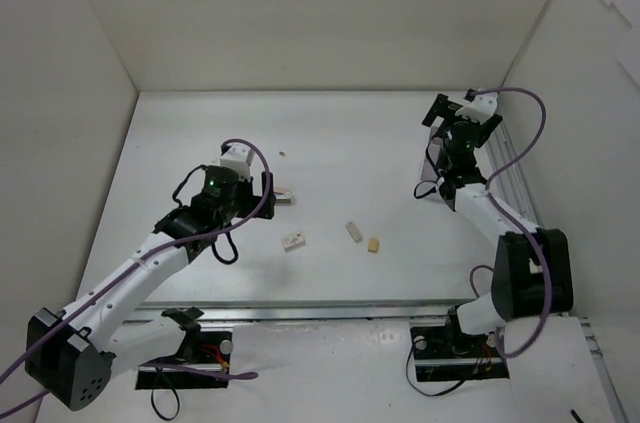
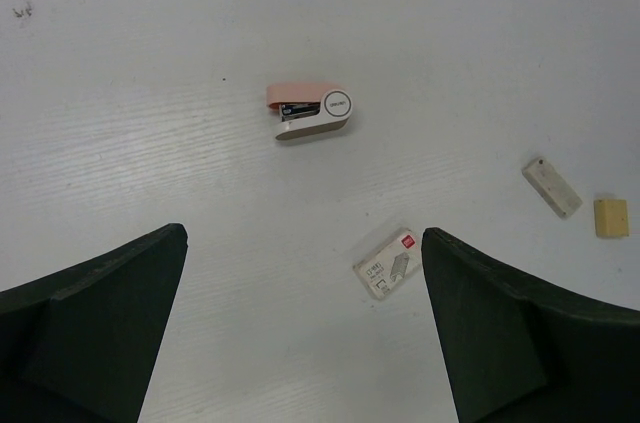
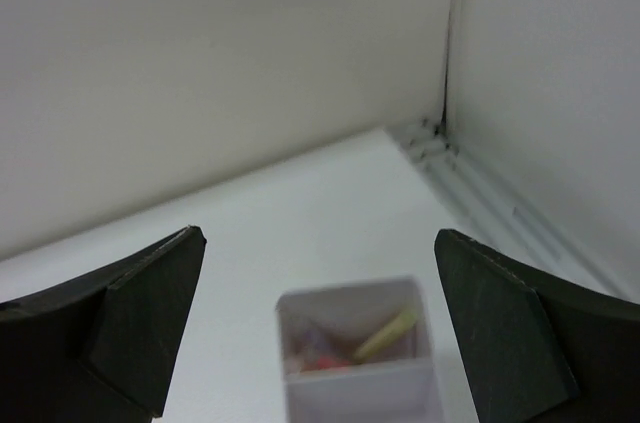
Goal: Sort the stationery into containers
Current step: Place the pen in the storage box, then pick up the stationery from the center of the board.
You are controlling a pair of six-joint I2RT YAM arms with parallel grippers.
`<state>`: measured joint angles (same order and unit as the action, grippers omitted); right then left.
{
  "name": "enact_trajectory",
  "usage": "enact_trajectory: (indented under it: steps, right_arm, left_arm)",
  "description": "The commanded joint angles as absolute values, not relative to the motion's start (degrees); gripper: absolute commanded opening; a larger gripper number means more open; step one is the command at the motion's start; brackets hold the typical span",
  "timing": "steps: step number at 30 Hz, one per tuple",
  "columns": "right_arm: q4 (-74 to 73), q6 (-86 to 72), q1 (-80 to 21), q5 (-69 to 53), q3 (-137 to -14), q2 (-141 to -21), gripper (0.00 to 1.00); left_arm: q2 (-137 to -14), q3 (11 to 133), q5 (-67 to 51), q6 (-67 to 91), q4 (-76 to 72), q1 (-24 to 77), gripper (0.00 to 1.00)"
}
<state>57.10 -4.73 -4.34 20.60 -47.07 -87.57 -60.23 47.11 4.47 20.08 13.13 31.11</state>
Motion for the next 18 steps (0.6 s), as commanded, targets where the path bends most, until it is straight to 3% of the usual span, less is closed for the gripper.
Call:
enact_trajectory:
  steps: [1,3,9,13,18]
  right_arm:
    - [29.5,-13.0,-9.6,24.4,-57.2,-76.4,0.98]
    - [9.1,-16.4,-10.5,21.6,-62.5,-75.3,0.98]
    - [-13.7,-21.1,-15.8,11.5,-66.8,-72.2,0.98]
    - [-26.2,-24.2,-19.4,4.1,-69.5,-74.0,0.98]
    - [-30.7,-25.5,-25.2,-2.2,-65.0,-80.8,0.98]
  left_arm:
    - [-59.3,53.9,3.3,22.9,15.0,30.7,1.00]
    - [-59.4,55.6,2.1,23.7,17.5,30.7,1.00]
    - [-59.9,59.8,-1.5,22.7,21.0,30.1,1.00]
    - [-58.9,58.2,-2.1,21.8,20.1,30.1,1.00]
    - [-58.4,57.3,-3.3,21.6,21.1,30.1,1.00]
